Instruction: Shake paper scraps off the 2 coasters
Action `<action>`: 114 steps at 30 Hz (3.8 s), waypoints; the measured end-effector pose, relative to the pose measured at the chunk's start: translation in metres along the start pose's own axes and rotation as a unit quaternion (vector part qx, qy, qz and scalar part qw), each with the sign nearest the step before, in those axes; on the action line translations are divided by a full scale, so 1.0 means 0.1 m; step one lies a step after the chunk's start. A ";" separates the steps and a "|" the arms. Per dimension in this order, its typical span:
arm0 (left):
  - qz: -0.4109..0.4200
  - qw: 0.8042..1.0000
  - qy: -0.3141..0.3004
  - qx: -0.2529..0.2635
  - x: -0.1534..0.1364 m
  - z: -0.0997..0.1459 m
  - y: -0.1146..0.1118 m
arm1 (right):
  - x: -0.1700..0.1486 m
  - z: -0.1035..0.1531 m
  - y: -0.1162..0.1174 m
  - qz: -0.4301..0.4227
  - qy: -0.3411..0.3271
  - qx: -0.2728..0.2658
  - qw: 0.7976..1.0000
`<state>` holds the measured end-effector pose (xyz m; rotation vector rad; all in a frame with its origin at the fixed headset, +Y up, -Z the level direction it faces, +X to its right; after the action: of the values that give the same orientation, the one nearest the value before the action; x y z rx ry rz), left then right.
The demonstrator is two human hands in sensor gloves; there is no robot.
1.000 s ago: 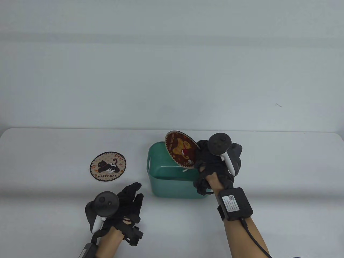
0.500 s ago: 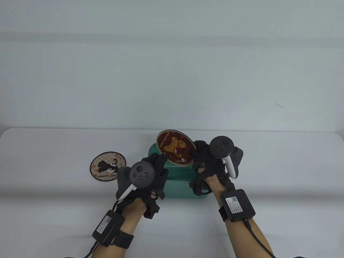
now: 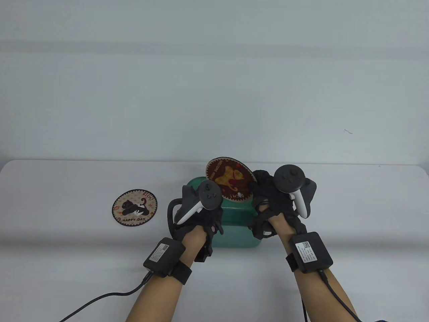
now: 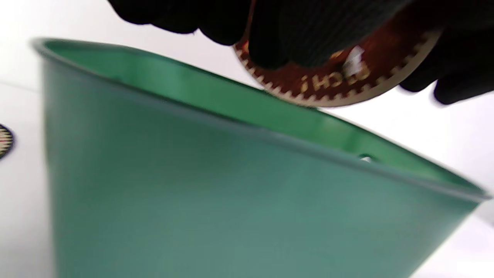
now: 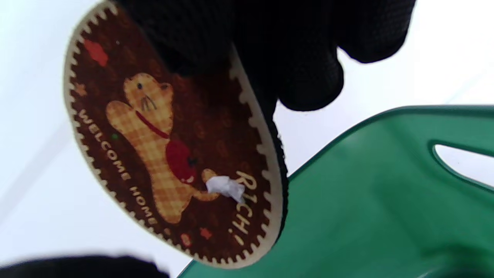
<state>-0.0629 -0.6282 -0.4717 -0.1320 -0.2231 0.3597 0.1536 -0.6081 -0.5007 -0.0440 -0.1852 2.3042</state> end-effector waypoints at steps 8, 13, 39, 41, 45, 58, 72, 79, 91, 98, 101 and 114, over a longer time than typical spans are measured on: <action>-0.056 0.996 -0.012 -0.062 0.21 -0.02 -0.14 | 0.03 0.03 0.07 -0.020 -0.006 0.010 1.000; -0.026 0.998 -0.016 -0.049 0.06 -0.03 -0.13 | 0.00 0.04 0.02 -0.009 -0.007 -0.004 1.000; 0.308 0.938 0.051 0.148 -1.56 1.14 -0.35 | -1.76 0.37 -0.86 -0.265 0.203 -0.155 0.930; 0.297 0.943 0.054 0.138 -1.60 1.15 -0.52 | -1.95 0.42 -0.82 -0.242 0.228 -0.162 0.929; 0.260 0.958 0.074 0.099 -1.66 1.17 -0.76 | -2.26 0.49 -0.69 -0.151 0.273 -0.159 0.937; 0.242 0.965 0.068 0.078 -1.63 1.15 -0.78 | -2.51 0.46 -0.43 -0.074 0.307 -0.132 0.940; 0.254 0.962 0.075 0.061 -1.65 1.13 -0.79 | -2.51 0.51 -0.51 0.092 0.293 -0.100 0.946; 0.270 0.957 0.074 0.074 -1.66 1.19 -0.75 | -2.15 0.77 -0.56 -0.012 0.205 -0.122 0.971; 0.391 0.896 0.149 0.150 -2.07 1.26 -0.58 | -1.29 1.32 -0.15 -0.026 0.062 0.033 0.997; 0.362 0.877 0.256 0.188 -2.72 1.12 -0.33 | -0.88 1.59 0.07 0.022 -0.011 0.095 0.995; 0.311 0.887 0.291 0.178 -2.95 0.99 -0.22 | -0.90 1.63 0.16 0.044 -0.020 0.096 0.994; 0.167 0.906 0.386 0.052 -3.34 0.35 -0.22 | -0.94 1.54 0.31 0.071 -0.036 0.152 0.985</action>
<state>-0.3685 -0.7669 -0.4980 -0.1990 0.6132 0.6314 0.1803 -0.7162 -0.3556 0.1883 0.1394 2.4541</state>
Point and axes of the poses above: the tracker on the back of each hand, its own x axis roughly to the thumb side, its own z axis roughly from the fingertips to the wrist, y = z × x, the point moved 2 cm from there along -z, roughly from the wrist to the fingertips, and after that the axes turned 3 degrees about -x, right-handed, at the moved point
